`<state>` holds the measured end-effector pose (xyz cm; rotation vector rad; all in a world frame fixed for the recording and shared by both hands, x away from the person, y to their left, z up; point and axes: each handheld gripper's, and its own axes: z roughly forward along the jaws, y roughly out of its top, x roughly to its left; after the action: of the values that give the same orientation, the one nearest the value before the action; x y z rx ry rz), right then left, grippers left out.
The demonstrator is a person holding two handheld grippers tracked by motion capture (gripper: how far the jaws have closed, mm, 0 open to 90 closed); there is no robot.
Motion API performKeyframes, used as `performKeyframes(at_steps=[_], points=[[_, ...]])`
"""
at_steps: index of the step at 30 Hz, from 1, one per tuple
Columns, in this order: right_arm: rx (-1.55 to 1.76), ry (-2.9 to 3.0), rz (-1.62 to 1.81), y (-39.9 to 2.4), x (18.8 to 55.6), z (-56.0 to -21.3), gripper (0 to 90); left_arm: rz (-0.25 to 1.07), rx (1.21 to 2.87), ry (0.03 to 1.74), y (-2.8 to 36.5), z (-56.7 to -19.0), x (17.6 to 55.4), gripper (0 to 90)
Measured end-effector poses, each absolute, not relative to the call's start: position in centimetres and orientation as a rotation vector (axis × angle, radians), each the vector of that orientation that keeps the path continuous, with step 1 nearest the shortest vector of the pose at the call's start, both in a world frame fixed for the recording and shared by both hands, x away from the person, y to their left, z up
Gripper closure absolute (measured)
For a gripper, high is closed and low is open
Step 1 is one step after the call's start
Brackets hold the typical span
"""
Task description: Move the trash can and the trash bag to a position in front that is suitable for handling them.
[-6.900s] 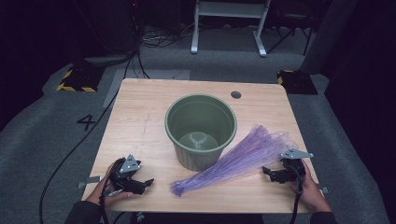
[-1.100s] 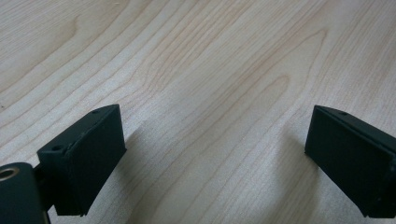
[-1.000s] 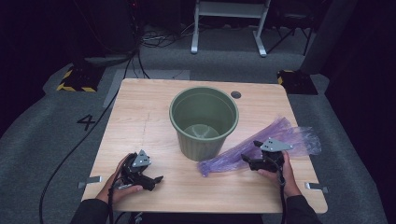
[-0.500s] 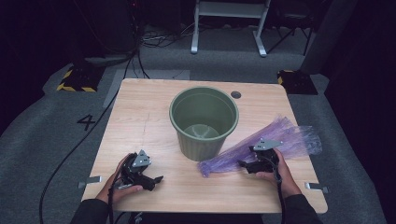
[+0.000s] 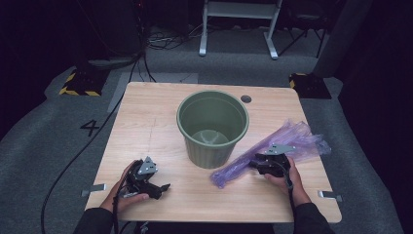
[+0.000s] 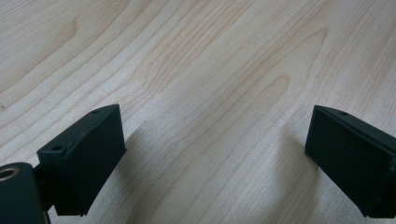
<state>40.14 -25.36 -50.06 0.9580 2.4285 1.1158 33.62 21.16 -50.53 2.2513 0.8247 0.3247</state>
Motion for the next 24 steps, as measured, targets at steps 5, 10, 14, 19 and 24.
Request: performKeyframes(at_steps=[5,10,14,19,24], points=[[0.981,2.402,1.114,-25.4,40.2,-50.1,72.2,0.324,2.251,0.825,21.2,-50.5,33.6,4.5],[0.972,2.388,1.112,-25.4,40.1,-50.1,80.1,0.324,2.251,0.825,21.2,-50.5,33.6,4.5],[0.963,2.35,1.136,-25.7,39.9,-49.8,82.9,0.324,2.251,0.825,21.2,-50.5,33.6,4.5],[0.952,2.314,1.171,-26.2,39.5,-49.3,83.8,0.324,2.251,0.824,21.2,-50.5,33.6,4.5],[0.956,2.285,1.197,-26.7,39.3,-49.0,83.9,0.324,2.251,0.823,21.2,-50.5,33.6,4.5]])
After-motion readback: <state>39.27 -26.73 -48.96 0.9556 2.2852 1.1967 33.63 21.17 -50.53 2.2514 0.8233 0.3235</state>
